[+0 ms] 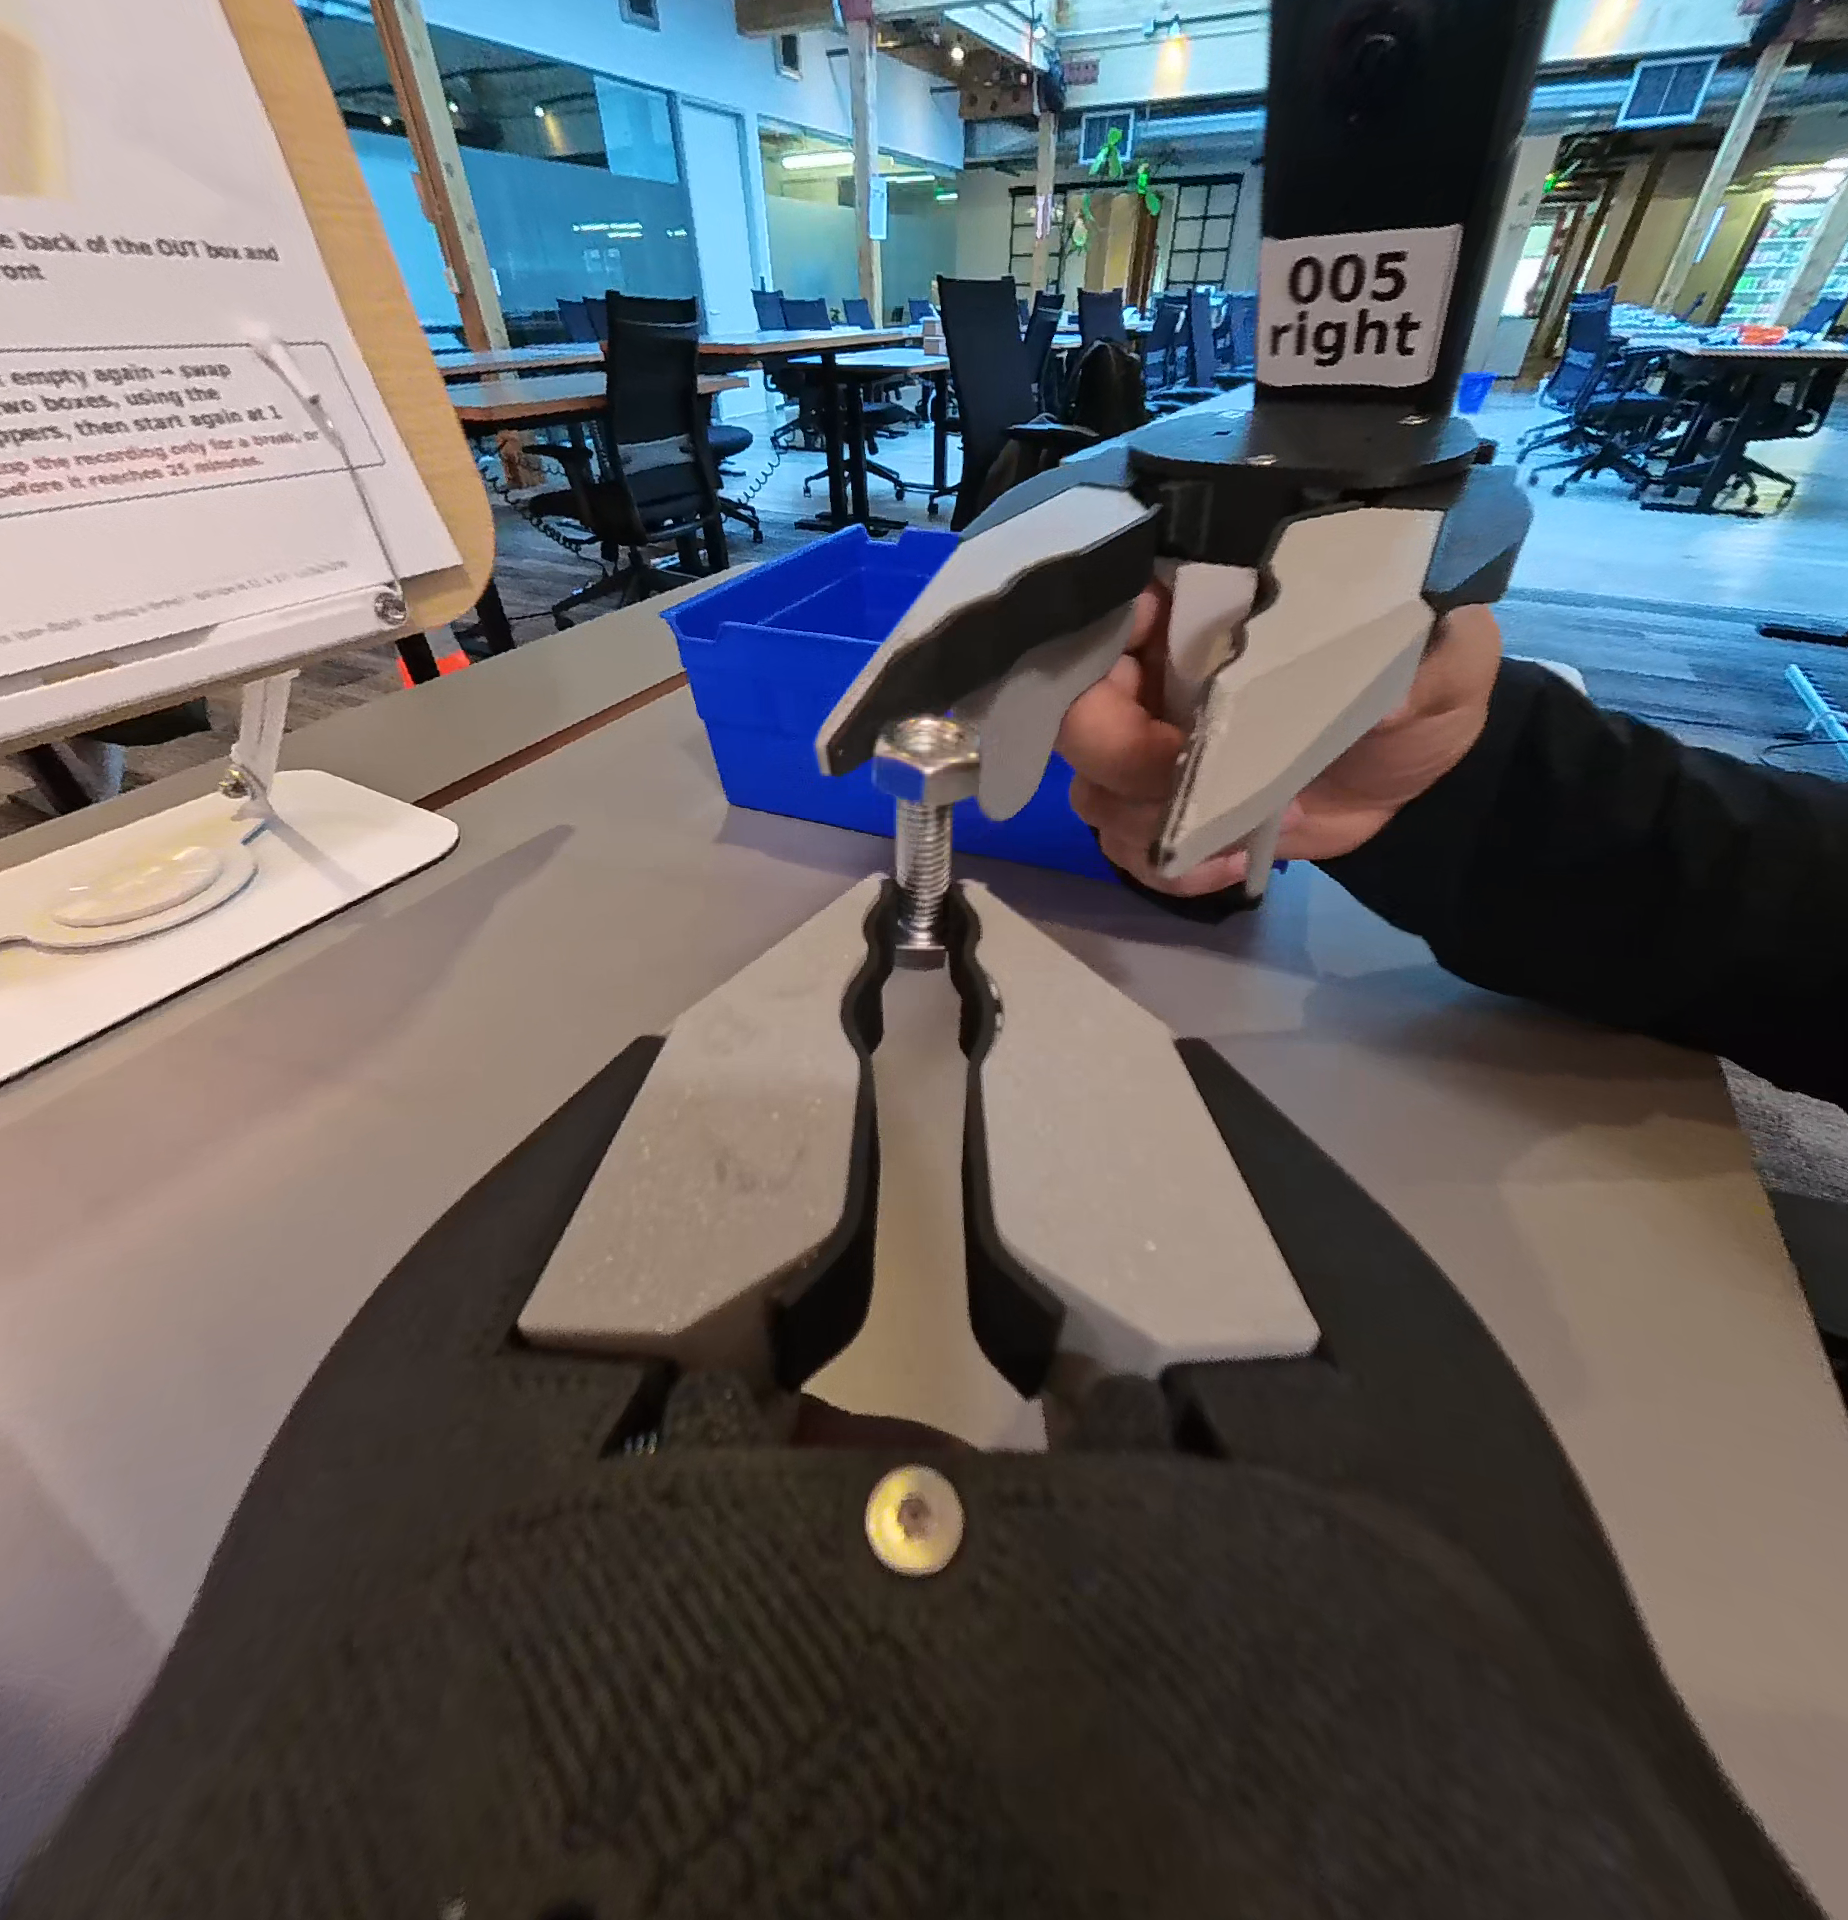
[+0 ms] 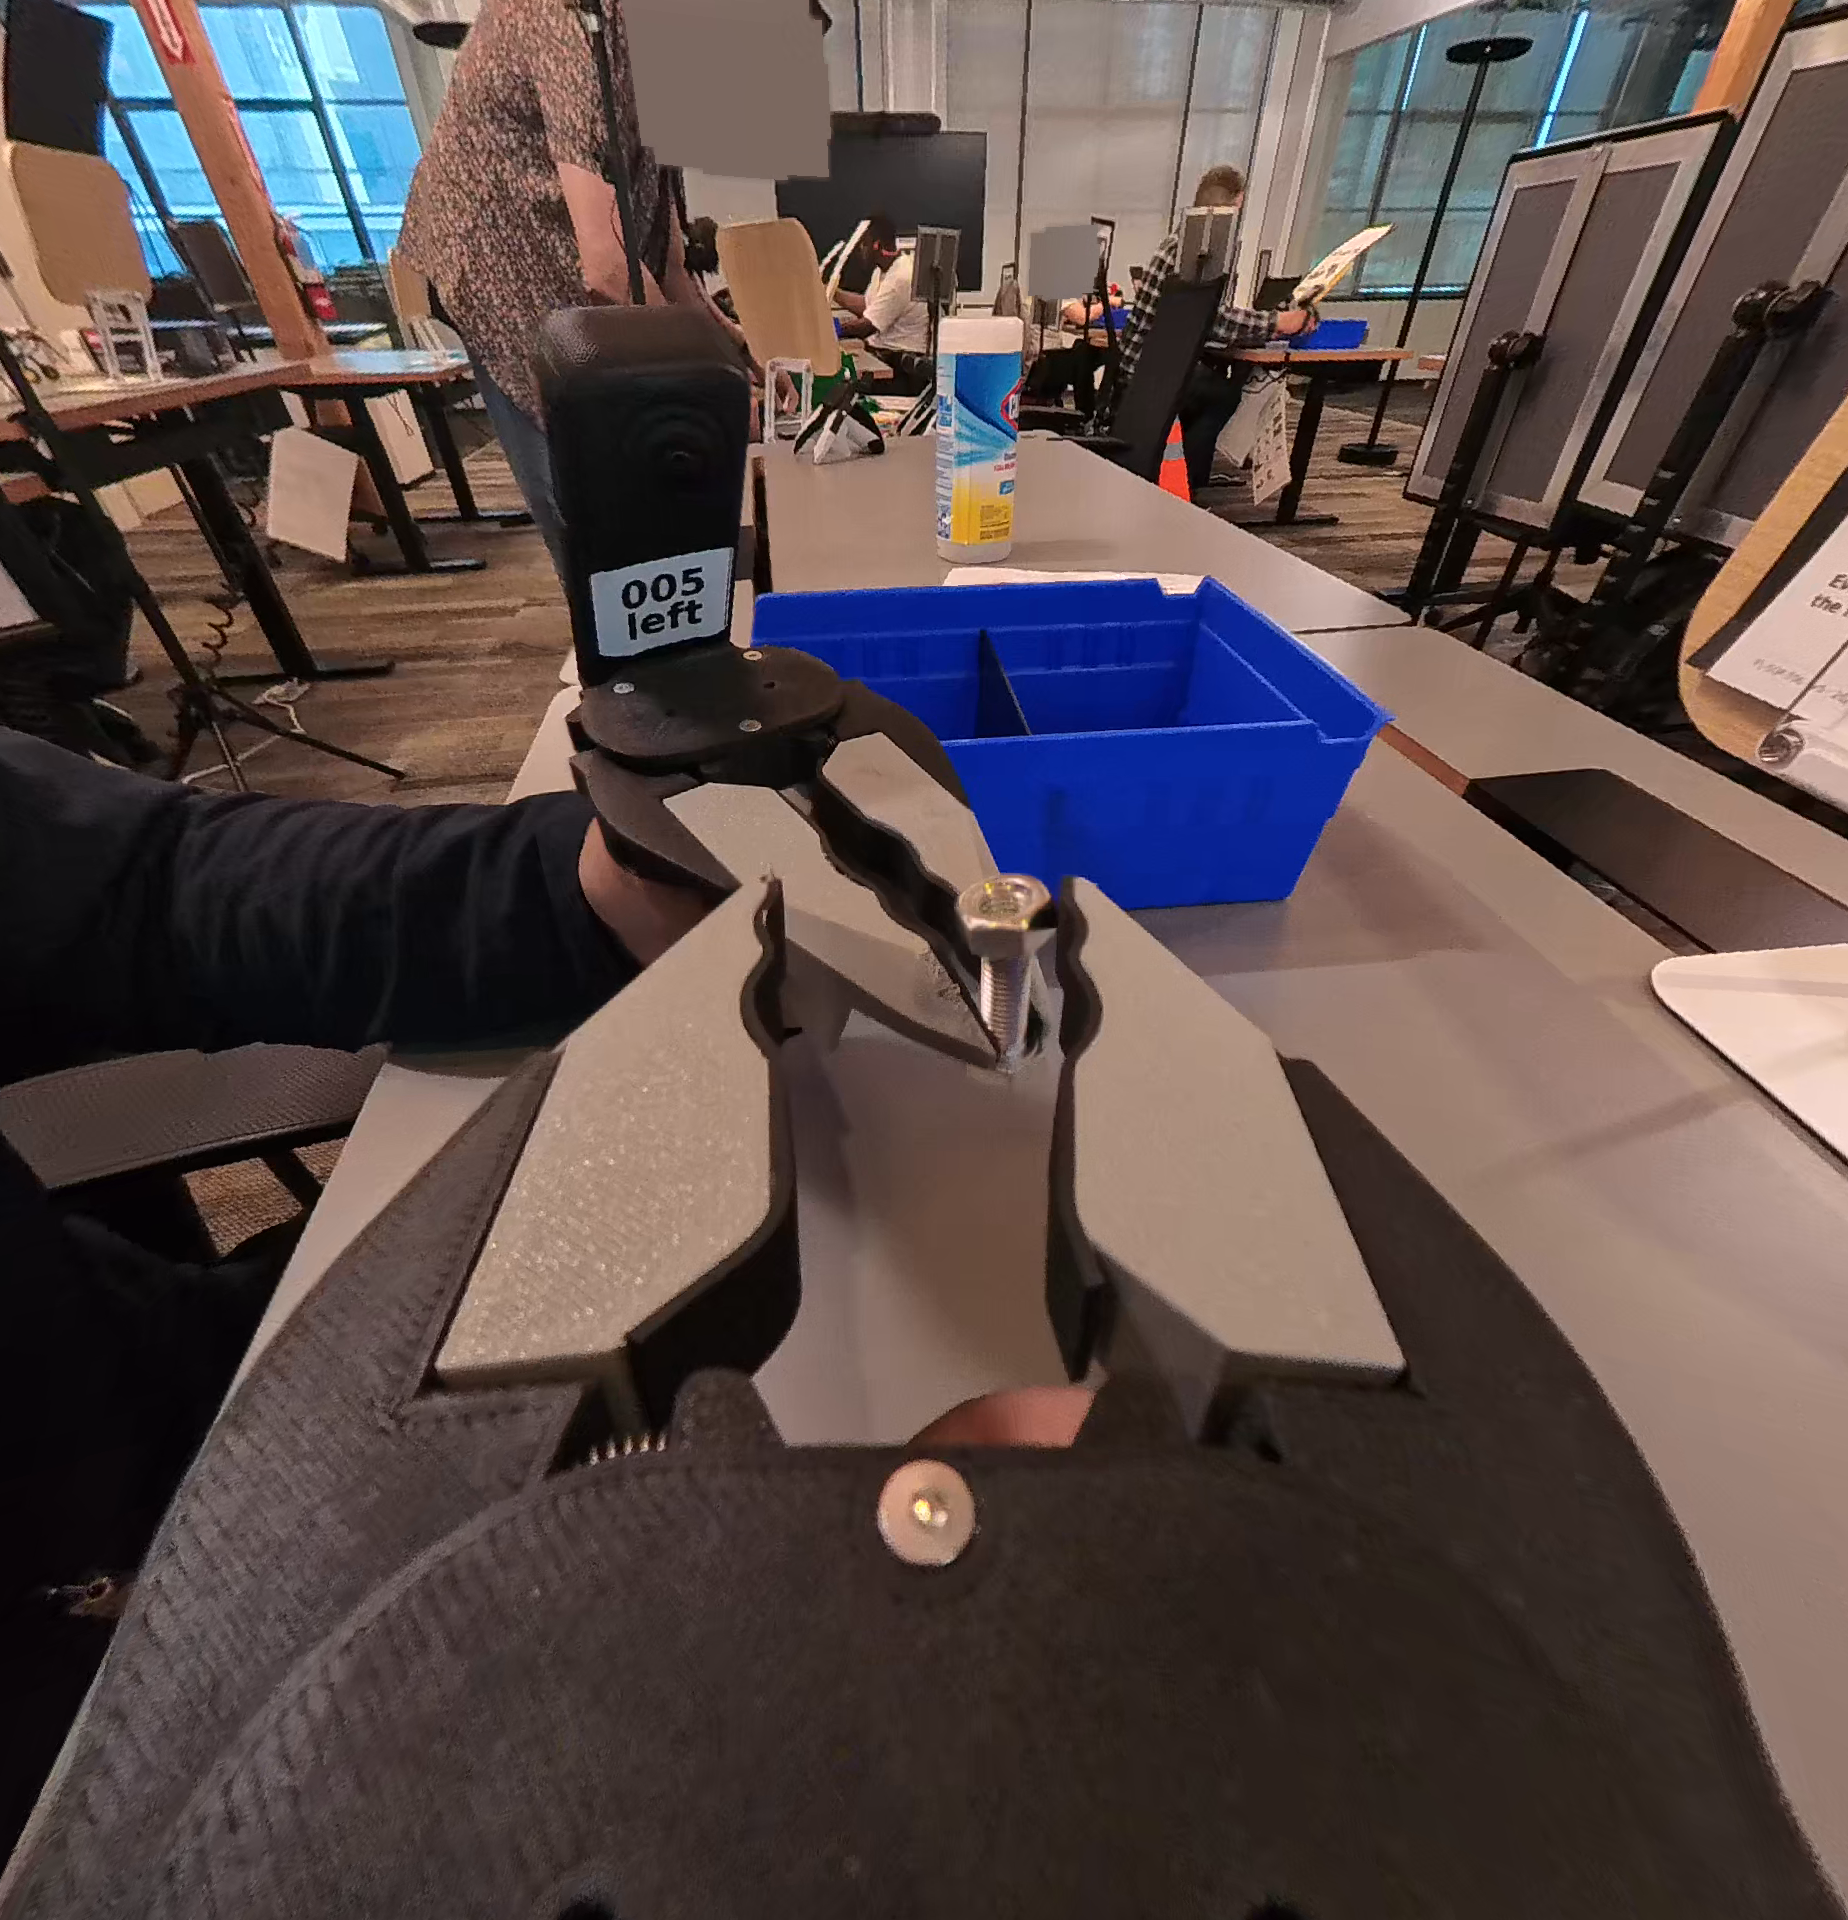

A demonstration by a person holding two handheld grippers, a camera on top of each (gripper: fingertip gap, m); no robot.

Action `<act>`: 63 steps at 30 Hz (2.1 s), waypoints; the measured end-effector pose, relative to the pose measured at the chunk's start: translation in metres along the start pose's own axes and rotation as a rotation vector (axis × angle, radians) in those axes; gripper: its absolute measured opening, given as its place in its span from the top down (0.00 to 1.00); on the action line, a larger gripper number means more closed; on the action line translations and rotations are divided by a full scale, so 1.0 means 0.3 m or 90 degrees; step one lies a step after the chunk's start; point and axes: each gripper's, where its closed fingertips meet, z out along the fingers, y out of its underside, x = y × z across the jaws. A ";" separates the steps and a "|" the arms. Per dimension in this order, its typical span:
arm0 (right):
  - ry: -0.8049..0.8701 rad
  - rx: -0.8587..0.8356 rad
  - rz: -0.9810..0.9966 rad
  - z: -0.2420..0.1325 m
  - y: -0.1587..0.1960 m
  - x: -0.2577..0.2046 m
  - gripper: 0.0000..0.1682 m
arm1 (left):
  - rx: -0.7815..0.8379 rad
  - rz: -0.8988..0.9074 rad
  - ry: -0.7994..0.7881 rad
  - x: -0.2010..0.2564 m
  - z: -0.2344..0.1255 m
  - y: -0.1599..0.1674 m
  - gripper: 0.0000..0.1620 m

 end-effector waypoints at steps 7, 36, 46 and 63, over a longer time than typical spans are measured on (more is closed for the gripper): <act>0.036 -0.003 0.000 -0.028 -0.006 0.041 0.72 | 0.010 -0.027 -0.019 -0.034 -0.016 -0.011 0.96; 0.015 -0.026 -0.012 0.028 0.030 0.001 0.66 | -0.013 0.009 -0.013 -0.002 0.007 0.010 0.96; 0.049 -0.002 0.011 0.001 0.006 0.046 0.69 | 0.012 -0.046 -0.025 -0.049 -0.017 -0.009 0.96; 0.069 -0.016 0.030 0.013 0.026 0.068 0.70 | -0.014 -0.027 -0.002 -0.012 0.004 0.016 0.96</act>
